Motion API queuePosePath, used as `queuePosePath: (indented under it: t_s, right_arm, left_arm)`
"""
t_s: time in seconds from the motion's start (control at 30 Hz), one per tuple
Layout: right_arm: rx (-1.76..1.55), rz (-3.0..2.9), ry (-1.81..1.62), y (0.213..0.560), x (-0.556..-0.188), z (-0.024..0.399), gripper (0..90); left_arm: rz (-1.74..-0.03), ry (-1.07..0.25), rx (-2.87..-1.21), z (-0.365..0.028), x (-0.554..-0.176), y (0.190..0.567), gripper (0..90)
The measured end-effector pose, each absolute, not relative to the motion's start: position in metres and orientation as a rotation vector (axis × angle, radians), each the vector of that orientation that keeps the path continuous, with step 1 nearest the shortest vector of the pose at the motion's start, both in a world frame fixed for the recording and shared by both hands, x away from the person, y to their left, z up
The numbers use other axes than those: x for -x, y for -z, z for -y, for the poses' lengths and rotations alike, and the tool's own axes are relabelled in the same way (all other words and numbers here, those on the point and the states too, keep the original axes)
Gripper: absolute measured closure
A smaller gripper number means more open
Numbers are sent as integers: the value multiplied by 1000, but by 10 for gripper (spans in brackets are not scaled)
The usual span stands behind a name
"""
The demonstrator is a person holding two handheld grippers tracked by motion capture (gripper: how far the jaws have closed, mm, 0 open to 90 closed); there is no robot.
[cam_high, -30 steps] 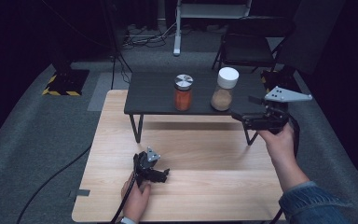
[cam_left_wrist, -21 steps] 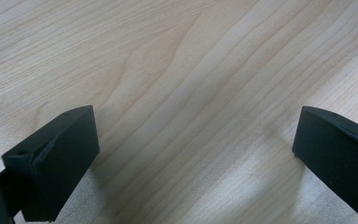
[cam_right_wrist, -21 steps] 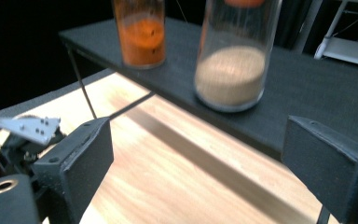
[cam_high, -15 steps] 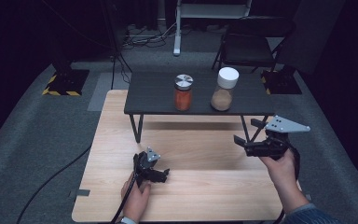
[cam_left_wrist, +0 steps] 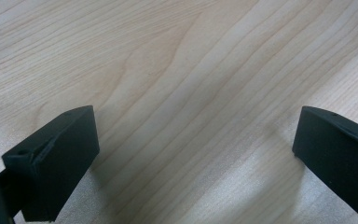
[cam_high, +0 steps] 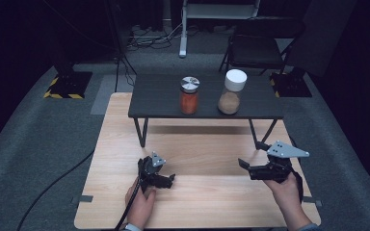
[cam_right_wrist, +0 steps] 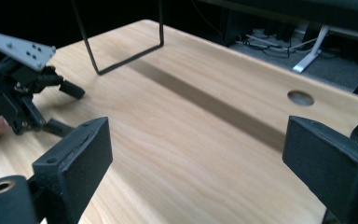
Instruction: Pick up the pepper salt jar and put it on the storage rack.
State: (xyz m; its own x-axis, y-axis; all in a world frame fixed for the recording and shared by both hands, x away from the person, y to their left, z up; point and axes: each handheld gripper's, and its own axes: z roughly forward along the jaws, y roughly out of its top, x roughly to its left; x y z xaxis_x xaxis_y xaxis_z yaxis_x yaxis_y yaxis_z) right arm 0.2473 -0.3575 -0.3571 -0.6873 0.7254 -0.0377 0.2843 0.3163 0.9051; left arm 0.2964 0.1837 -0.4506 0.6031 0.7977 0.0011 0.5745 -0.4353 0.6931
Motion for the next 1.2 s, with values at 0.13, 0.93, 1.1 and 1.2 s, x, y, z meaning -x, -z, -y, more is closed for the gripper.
queuePosePath:
  t_s: [0.13,0.93,1.1,1.2]
  right_arm:
    - [-920,-2155,-1350,370,-246,359,82]
    - [-1059,-2282,-1277,432,-255,351,94]
    - [-1060,-2327,-1241,437,-259,346,90]
    - [-1065,-2354,-1205,441,-262,341,90]
  left_arm:
    - [-1078,-435,-2168,-184,-297,451,3]
    - [-1070,-439,-2167,-184,-296,451,3]
    - [-1075,-434,-2170,-184,-296,451,3]
    - [-1073,-435,-2169,-184,-296,451,3]
